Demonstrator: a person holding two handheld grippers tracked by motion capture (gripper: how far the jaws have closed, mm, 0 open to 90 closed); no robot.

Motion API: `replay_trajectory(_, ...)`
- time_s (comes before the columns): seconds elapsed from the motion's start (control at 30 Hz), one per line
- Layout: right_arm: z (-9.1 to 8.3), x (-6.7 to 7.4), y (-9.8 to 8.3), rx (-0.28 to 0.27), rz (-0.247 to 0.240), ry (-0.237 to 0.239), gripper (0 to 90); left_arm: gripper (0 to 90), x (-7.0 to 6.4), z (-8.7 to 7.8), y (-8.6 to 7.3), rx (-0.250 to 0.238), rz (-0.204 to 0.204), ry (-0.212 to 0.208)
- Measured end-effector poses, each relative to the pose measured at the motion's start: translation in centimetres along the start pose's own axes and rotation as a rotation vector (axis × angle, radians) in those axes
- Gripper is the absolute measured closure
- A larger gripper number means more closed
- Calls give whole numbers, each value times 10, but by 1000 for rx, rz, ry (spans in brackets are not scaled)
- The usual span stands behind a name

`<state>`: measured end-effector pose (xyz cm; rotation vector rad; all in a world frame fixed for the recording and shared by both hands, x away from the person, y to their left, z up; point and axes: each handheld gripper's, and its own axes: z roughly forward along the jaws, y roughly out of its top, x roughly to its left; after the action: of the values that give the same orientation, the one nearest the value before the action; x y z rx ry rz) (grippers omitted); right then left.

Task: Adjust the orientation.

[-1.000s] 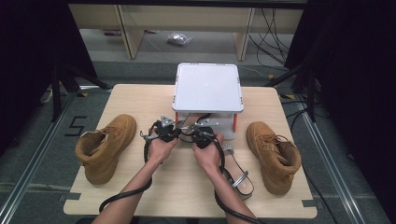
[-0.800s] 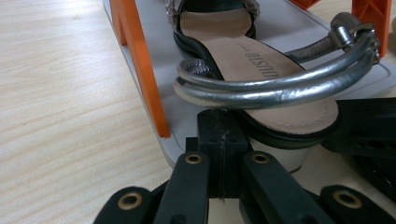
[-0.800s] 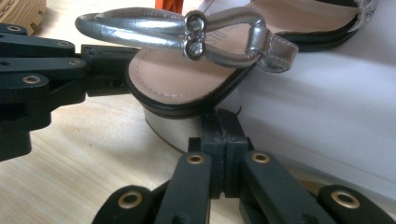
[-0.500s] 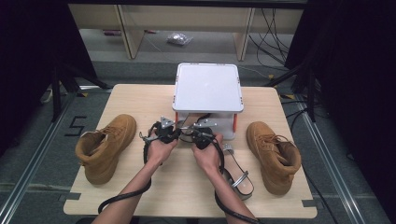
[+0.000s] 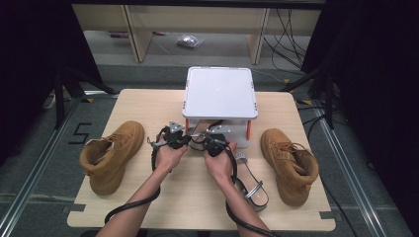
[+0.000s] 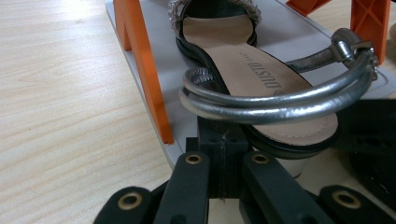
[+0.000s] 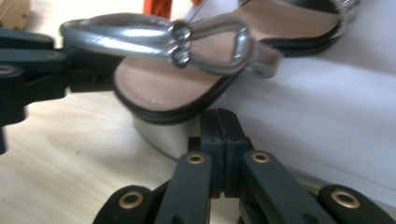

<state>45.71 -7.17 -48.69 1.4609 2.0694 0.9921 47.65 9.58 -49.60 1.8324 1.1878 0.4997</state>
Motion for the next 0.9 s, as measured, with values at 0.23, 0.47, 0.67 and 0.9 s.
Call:
replay_trajectory(0.23,0,-2,4,-5,5,14,900,896,1,0,0,12,24,-6)
replay_trajectory(0.47,1,-1,5,0,-11,9,900,897,-1,-3,0,16,39,9)
replay_trajectory(0.67,1,-1,4,-10,-26,9,900,897,-3,-5,-1,10,12,11)
replay_trajectory(0.9,1,-1,5,-17,-51,8,900,897,-2,-7,-1,-8,-15,10)
